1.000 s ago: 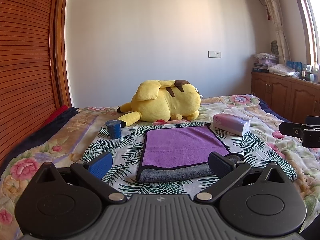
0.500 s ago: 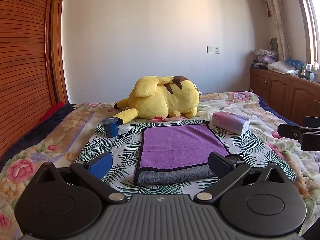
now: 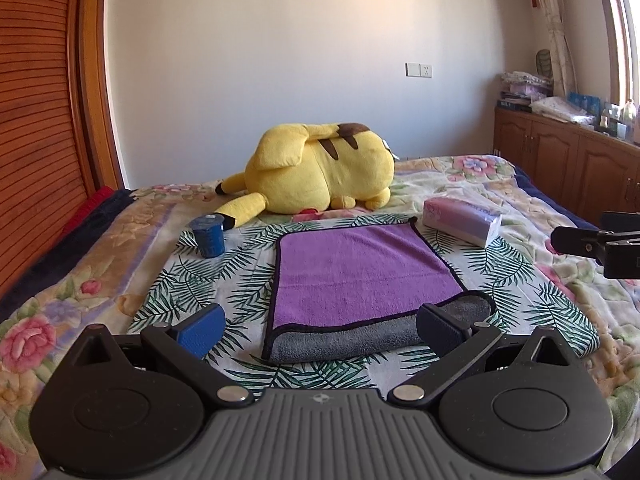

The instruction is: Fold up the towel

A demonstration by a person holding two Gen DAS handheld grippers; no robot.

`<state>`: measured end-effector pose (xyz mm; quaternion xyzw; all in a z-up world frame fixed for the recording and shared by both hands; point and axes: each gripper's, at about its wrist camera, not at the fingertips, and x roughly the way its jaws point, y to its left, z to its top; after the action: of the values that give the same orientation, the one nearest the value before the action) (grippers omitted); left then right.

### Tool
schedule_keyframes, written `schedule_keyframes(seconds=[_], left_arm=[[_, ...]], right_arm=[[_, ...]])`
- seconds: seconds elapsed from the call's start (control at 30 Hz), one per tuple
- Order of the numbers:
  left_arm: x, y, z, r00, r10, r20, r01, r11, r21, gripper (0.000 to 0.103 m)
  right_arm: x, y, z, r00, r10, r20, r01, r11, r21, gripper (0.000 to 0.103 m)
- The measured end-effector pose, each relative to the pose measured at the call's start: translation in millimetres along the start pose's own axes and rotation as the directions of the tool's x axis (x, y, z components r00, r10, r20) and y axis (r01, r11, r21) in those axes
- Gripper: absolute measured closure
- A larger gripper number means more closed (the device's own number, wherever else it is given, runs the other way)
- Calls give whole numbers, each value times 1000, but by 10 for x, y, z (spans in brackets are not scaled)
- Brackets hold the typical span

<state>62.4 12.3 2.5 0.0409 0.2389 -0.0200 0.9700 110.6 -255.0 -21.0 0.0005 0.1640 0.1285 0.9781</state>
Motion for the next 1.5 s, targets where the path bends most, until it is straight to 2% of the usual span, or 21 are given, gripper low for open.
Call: schedule_keyframes(seconds=[0.4, 0.47, 0.5, 0.57, 0.8, 1.03, 1.33, 1.5], left_arm=[[362, 97, 104, 999, -31, -42, 31, 999, -11, 19], [437, 123, 107, 998, -36, -56, 35, 999, -17, 21], [476, 137, 107, 997, -39, -63, 37, 999, -21, 22], [551, 169, 105, 996, -44, -75, 42, 999, -26, 25], [813, 264, 81, 992, -53, -117, 49, 998, -36, 35], [1089, 342, 30, 985, -61, -164, 58, 998, -24, 54], [1458, 416, -73, 971, -50, -236, 52, 999, 3, 66], [1630, 518, -135, 962, -47, -268, 42, 999, -25, 66]], right_arm=[[336, -64, -7, 998, 3, -57, -4, 1000, -14, 1], [399, -86, -20, 998, 4, -70, -5, 1000, -13, 2], [430, -94, -27, 997, 7, -77, -8, 1000, -12, 6], [495, -123, -45, 996, 12, -94, -13, 1000, -7, 10], [712, -151, -136, 987, 33, -155, -34, 999, -7, 14], [924, -134, -208, 975, 63, -211, -69, 997, -21, 15], [1202, -167, -302, 957, 83, -277, -89, 996, -11, 21], [1332, -151, -369, 944, 105, -312, -114, 993, -11, 27]])
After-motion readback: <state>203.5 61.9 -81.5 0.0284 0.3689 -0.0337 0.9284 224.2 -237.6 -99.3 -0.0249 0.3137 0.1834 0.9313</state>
